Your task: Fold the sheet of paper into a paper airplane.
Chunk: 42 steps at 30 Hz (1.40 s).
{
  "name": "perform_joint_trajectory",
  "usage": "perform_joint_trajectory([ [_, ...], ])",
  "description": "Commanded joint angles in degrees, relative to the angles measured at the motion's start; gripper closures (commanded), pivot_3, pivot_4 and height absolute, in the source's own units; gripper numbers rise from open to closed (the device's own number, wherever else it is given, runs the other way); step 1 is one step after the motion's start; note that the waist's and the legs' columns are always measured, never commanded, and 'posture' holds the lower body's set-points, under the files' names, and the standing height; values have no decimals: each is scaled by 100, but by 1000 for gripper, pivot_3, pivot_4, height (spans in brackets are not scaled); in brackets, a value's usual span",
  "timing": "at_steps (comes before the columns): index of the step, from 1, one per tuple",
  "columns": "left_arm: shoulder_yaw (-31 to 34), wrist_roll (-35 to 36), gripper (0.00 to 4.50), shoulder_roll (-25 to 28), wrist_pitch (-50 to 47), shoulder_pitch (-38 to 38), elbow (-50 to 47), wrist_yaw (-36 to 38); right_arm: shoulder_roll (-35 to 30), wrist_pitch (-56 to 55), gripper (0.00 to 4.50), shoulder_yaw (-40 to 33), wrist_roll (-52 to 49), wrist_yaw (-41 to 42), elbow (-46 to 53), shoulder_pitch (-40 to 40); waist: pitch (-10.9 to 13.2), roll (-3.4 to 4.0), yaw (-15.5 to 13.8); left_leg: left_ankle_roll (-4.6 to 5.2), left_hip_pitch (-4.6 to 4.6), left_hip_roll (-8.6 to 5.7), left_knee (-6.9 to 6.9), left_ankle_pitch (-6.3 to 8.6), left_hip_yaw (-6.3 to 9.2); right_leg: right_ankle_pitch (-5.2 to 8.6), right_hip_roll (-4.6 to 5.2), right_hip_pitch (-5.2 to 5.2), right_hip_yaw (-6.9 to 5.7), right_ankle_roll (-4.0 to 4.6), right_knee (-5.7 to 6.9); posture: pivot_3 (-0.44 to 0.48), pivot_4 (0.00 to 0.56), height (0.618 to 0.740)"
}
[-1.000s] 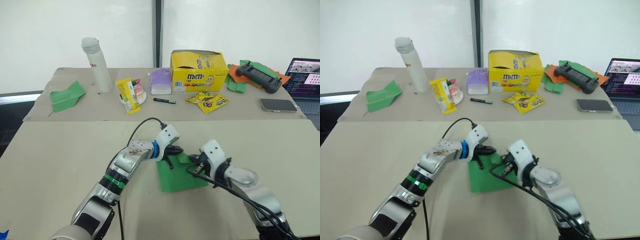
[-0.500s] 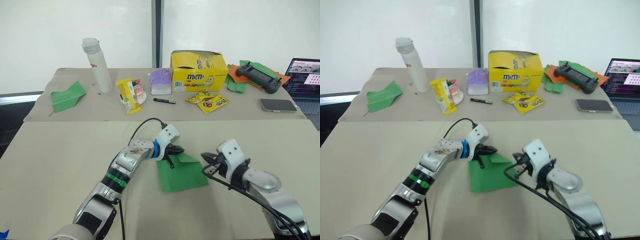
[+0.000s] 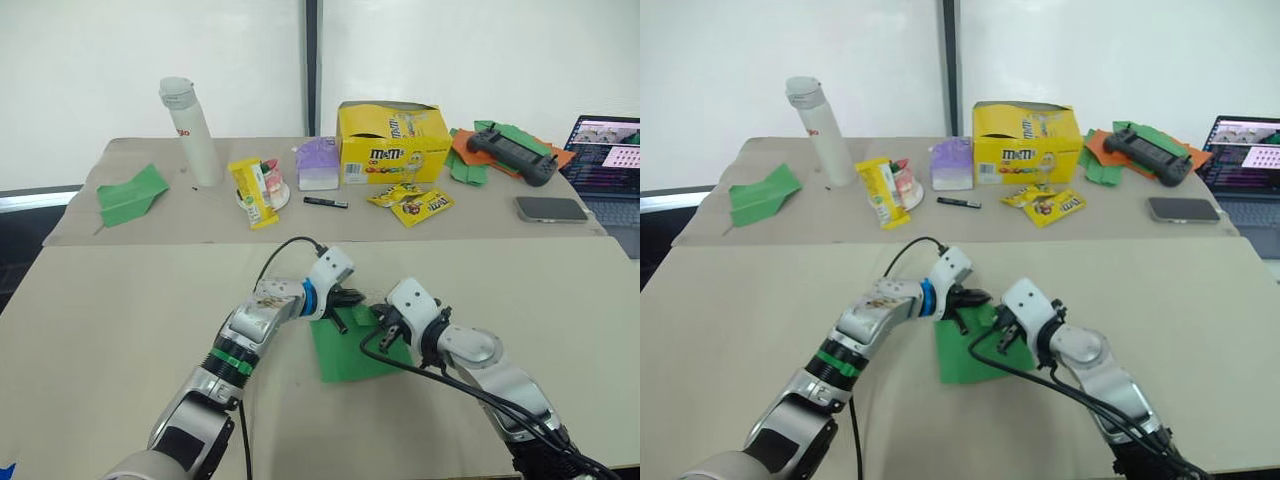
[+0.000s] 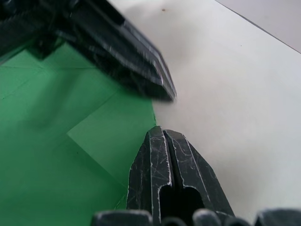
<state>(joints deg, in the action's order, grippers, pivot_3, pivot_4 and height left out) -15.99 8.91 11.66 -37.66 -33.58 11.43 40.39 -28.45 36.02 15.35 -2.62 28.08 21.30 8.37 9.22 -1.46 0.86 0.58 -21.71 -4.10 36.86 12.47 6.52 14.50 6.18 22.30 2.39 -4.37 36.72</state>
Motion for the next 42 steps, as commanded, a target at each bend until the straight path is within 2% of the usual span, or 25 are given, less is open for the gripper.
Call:
perform_joint_trajectory([
  [1, 956, 135, 4500, 255, -136, 194, -28, -619, -36, 223, 4466, 156, 62, 127, -370, -74, -1, 0, 19, 0, 2, 2, -1, 0, 0, 0, 0, 1, 0, 0, 1, 0, 150, 740],
  [5, 1706, 537, 4500, 457, -325, 472, -558, -769, 18, 155, 4466, 279, 77, 267, -524, 62, -1, -1, 27, 0, 4, 3, -3, 0, 3, -1, -3, 1, 0, 2, 2, 0, 150, 740],
  [8, 1826, 1076, 4500, 762, -1027, 910, -1489, -394, 74, 91, 4466, 356, 67, 379, -645, 211, -2, -4, 24, -1, 3, 3, -3, 1, 3, -15, -3, 2, 2, 25, 1, 0, 150, 740],
  [12, 2212, 2117, 4500, 887, -2138, 1604, -2755, -267, 131, 11, 4466, 410, 74, 517, -779, 397, -2, -8, 53, -3, 4, 6, -3, 2, 2, -28, -3, 2, 2, 46, -1, 0, 150, 740],
  [15, 2623, 2503, 3752, 650, -2798, 2026, -2997, -729, 184, -20, 4500, 414, 66, 580, -855, 502, -3, -8, 84, -8, 11, 10, -5, 5, 2, -26, -7, 1, 2, 49, 3, 0, 150, 740],
  [20, 2939, 2998, 2033, 411, -3409, 2135, -3151, -1076, 40, -204, 4500, 468, 167, 734, -820, 508, -4, -12, 112, -12, 19, 23, -8, 7, 4, -17, -22, -4, 0, 44, 2, 0, 150, 740],
  [25, 2991, 3423, 2033, 467, -3869, 2130, -3270, -1140, -9, -649, 4500, -5, -107, 901, -409, 531, -4, -12, 100, -22, 11, 17, -8, 14, 2, -14, -17, 2, 4, 38, 0, 0, 150, 740],
  [33, 2752, 3514, 2033, 746, -3843, 2098, -3124, -1152, -29, -1039, 4500, -362, -476, 1216, -193, 431, -1, -10, 15, -26, -52, 12, -8, 14, -2, -30, -17, 78, 11, 67, 8, 0, 150, 740],
  [42, 2885, 3773, 2033, 738, -4079, 2159, -3213, -1320, -286, -1022, 4500, 140, -119, 1437, -336, 150, -1, -10, -3, -26, -56, 9, -8, 14, -4, -31, -12, 82, 12, 69, 6, 0, 150, 740],
])
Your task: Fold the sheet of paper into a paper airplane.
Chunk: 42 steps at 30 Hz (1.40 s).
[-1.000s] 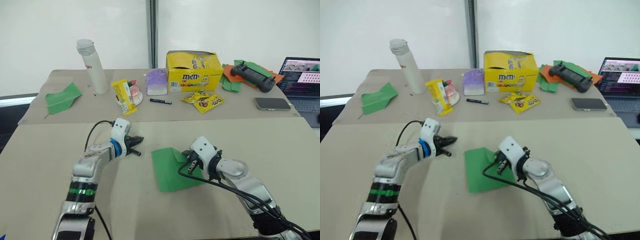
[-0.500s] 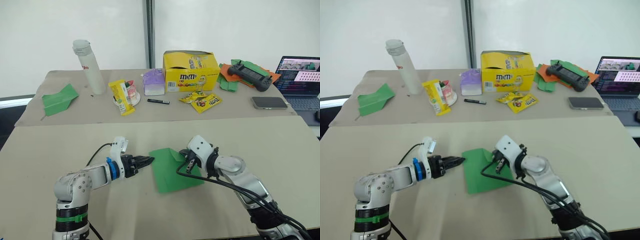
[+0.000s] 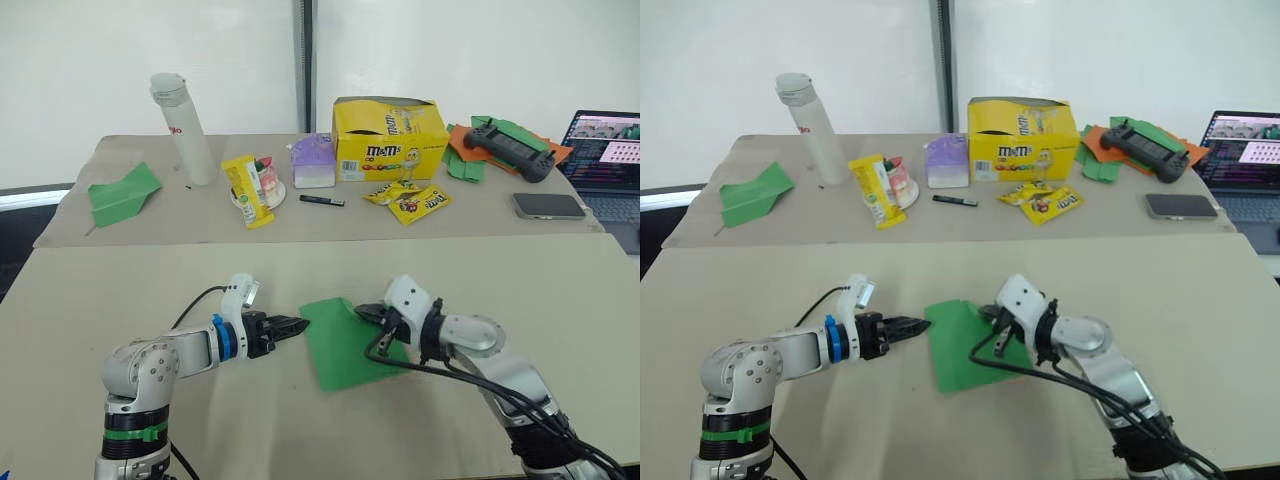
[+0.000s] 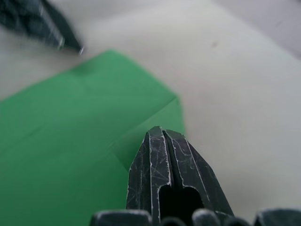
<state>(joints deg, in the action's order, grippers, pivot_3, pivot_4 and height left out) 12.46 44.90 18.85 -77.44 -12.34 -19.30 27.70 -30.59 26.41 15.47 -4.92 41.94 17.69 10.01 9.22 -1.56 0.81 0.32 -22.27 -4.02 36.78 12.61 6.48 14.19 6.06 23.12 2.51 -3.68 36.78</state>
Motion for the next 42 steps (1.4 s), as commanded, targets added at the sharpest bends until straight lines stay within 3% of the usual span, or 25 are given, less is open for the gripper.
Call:
perform_joint_trajectory([
  [1, 1, 176, 2033, 26, -125, 45, -162, -70, -87, -29, 4500, 172, 152, 57, -3, -20, 0, 0, 2, 0, 2, 1, 0, 0, -2, 0, 0, -1, 0, 0, 0, 0, 150, 740],
  [14, -303, 196, 2033, -601, -327, -329, 85, -520, -49, 249, 4500, 473, 489, -35, -129, -72, -1, -1, -8, -1, 59, 2, 0, 1, 3, 12, 0, -78, -7, -19, -15, 0, 150, 740],
  [22, 379, 428, 2033, -1058, -517, -501, 237, -869, -16, 354, 4500, 522, 518, -102, -52, -161, -1, -3, -9, -1, 57, 1, 0, 1, 6, 9, 1, -77, -8, -15, -16, 0, 150, 740],
  [27, 1044, 753, 2033, -1680, -667, -823, 456, -1319, 20, 378, 4500, 546, 542, -115, -75, -146, -1, -6, -9, -1, 56, 2, 0, 1, 7, 12, 1, -78, -11, -19, -20, 0, 150, 740],
  [30, 1127, 835, 2033, -1910, -732, -948, 514, -1506, 26, 379, 4500, 548, 558, -107, -82, -140, 0, -8, -1, -2, 55, 2, 0, 2, 5, 13, 0, -79, -11, -21, -23, 0, 150, 740],
  [37, 1228, 964, 2033, -1844, -879, -909, 445, -1629, 4, 387, 4500, 539, 569, -104, -91, -133, 0, -9, 4, -5, 56, 1, 0, 4, 4, 25, -1, -79, -10, -41, -23, 0, 150, 740],
  [42, 1348, 1519, 2033, -991, -1476, -458, 191, -1203, -1, 385, 4500, 558, 573, -112, -82, -172, -1, -7, 49, -11, 58, 4, -2, 9, 3, 25, -6, -74, -8, -40, -22, 0, 150, 740],
])
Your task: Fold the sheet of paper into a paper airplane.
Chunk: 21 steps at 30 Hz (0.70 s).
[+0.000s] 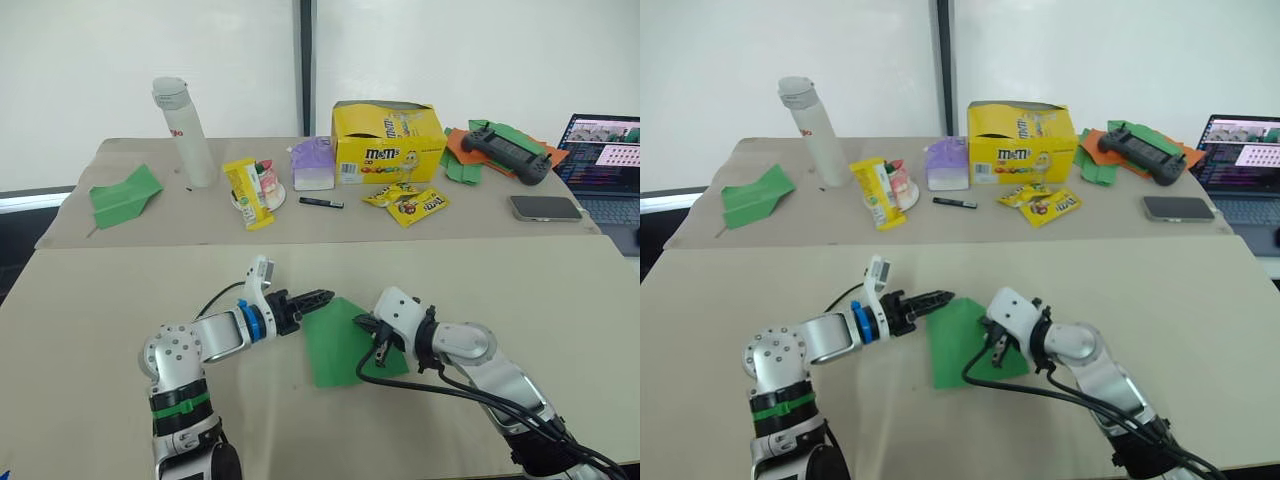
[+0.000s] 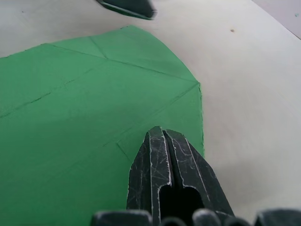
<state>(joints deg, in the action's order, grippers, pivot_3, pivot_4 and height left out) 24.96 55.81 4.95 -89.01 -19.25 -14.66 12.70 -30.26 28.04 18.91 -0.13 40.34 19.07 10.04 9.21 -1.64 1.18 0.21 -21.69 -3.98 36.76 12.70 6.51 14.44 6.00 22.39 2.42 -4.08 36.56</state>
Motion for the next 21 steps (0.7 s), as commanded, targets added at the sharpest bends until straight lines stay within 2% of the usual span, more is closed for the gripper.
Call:
perform_joint_trajectory([
  [1, 12, 522, 2033, 642, -349, 378, -290, 398, -26, 219, 4500, 225, 94, 45, -230, -165, 0, 1, 2, -3, 2, 3, -2, 4, 2, 3, -3, 2, 0, 7, 5, 0, 150, 740],
  [4, -271, 725, 2033, 1208, -349, 675, -312, 638, -16, 206, 4500, 244, 96, 55, -255, -141, 0, 0, -27, -8, 8, 6, -2, 11, 8, -1, -6, -1, -1, 30, 9, 0, 150, 740],
  [7, -462, 761, 2033, 1432, -348, 713, -270, 730, -46, 189, 4500, 241, 98, 81, -257, -147, 0, 0, -40, -15, 12, 6, -2, 14, 8, -4, -3, -8, -1, 34, 4, 0, 150, 740],
  [10, -714, 646, 2033, 1467, -305, 675, -219, 768, -47, 182, 4500, 236, 114, 66, -273, -143, 0, 0, -41, -18, 16, 8, -2, 16, 7, 18, -3, -12, -1, -2, 1, 0, 150, 740],
  [16, -1348, 356, 2033, 1457, -34, 432, 78, 899, -79, 205, 4500, 215, 109, 47, -192, -192, 0, 0, -48, -18, 14, 9, -2, 16, 8, 10, -2, -11, -1, 15, 1, 0, 150, 740],
  [21, -1316, 91, 2033, 1301, 265, 28, 632, 822, -187, 224, 4500, 145, 106, 36, -71, -316, 0, 0, -54, -16, 13, 6, -2, 15, 8, 19, 0, -11, -1, -1, 0, 0, 150, 740],
])
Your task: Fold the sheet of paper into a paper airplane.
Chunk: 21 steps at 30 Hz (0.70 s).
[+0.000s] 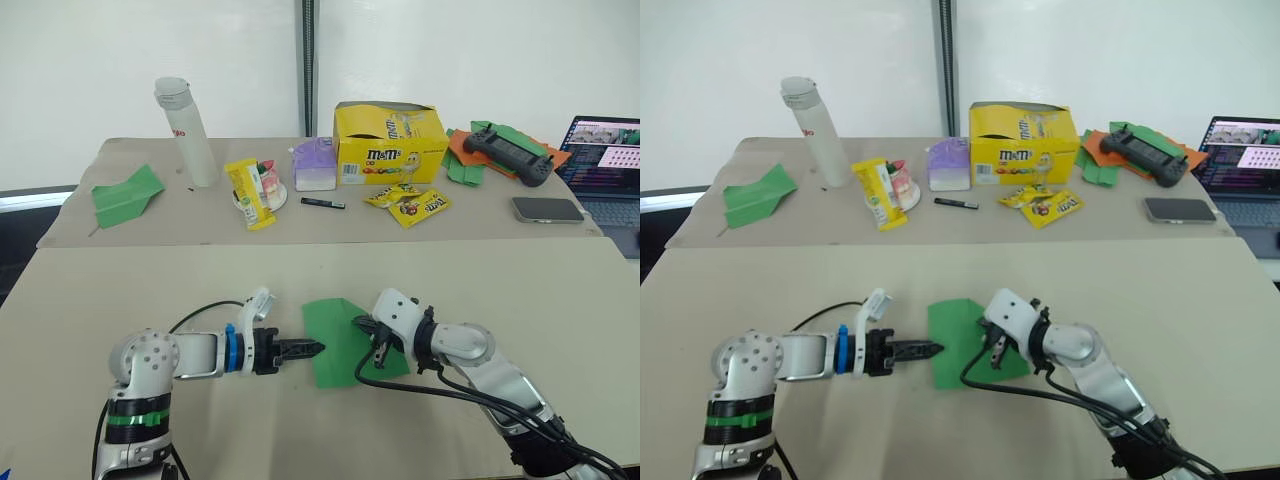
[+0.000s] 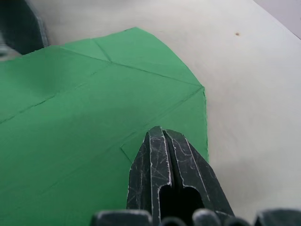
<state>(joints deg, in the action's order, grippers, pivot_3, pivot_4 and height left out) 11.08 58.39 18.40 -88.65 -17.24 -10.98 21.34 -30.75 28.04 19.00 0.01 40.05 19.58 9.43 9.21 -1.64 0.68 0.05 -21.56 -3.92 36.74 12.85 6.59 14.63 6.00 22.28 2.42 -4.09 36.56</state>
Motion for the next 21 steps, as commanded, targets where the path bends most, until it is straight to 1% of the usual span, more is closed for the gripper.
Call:
perform_joint_trajectory([
  [1, 115, -210, 2033, -50, 268, -236, 371, -42, -164, 231, 4500, 119, 89, 58, -96, -288, 0, 0, -5, 0, -2, -1, 0, 0, 1, 0, 1, 1, 0, -1, 0, 0, 150, 740],
  [4, 238, -205, 2033, -117, 317, -364, 558, -34, -217, 231, 4500, 77, 86, 39, -60, -363, 0, 0, -6, 5, -4, -3, 0, -1, 3, 1, 2, 2, -1, -1, -2, 0, 150, 740],
  [10, 499, -194, 2033, -711, 325, -622, 675, -399, -232, 249, 4500, 74, 88, 17, -56, -368, 1, -1, -34, 5, -15, -8, 0, 0, 7, 0, 8, -1, -5, -10, -26, 0, 150, 740],
  [12, 628, -305, 2033, -1017, 416, -651, 729, -722, -217, 265, 4500, 82, 91, 1, -47, -358, 1, -1, -40, 5, -18, -9, 0, 0, 7, -3, 8, -2, -5, -12, -34, 0, 150, 740],
  [14, 944, -426, 2033, -1269, 483, -644, 799, -1153, -201, 288, 4500, 71, 84, -24, -21, -365, 1, -2, -46, 6, -19, -10, 0, 0, 7, -9, 10, -2, -4, -7, -39, 0, 150, 740],
  [17, 1248, -385, 2033, -1472, 381, -615, 721, -1422, -219, 303, 4500, 66, 80, -40, -3, -422, 1, -3, -44, 5, -20, -9, 0, 1, 7, -10, 8, -1, -5, -5, -39, 0, 150, 740],
  [21, 1490, -450, 2033, -1709, 419, -648, 676, -1755, -219, 280, 4500, 91, 87, -62, -26, -457, 1, -4, -63, 3, -20, -11, 0, 2, 7, -5, 9, -4, -5, -16, -41, 0, 150, 740],
])
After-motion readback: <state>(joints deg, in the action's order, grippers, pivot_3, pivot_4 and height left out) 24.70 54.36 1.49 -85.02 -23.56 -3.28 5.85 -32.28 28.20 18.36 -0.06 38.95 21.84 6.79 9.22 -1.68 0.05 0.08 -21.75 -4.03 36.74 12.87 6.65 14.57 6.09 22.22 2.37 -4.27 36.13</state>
